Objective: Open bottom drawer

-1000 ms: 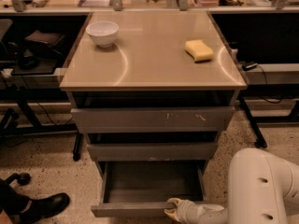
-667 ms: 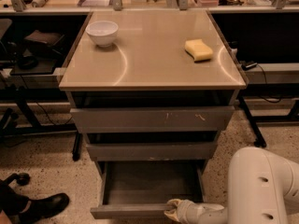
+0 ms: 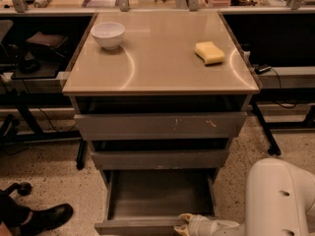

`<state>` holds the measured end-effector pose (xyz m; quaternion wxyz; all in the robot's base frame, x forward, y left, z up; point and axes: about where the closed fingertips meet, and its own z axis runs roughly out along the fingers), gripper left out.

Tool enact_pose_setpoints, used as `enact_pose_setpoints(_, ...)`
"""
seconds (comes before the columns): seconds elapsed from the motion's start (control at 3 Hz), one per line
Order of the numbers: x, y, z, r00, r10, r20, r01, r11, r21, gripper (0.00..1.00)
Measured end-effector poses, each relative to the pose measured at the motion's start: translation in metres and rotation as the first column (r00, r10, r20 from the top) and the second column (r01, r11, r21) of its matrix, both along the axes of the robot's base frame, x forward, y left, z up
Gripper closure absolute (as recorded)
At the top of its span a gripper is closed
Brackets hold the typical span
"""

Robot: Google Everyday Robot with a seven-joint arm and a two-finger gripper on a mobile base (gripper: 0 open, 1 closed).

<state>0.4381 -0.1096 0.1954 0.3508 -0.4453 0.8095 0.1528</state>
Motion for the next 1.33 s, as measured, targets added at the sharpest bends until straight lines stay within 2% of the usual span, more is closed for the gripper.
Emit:
enact_pose_setpoints(0.33, 0.0, 0.0, 0.0, 1.0, 0.0, 0.0, 0.0, 1.0, 0.0, 0.83)
enact_pose_setpoints(1.33, 0.0, 0.0001, 0.0, 1.0, 0.0, 0.0, 0.0, 1.0, 0.0, 0.13)
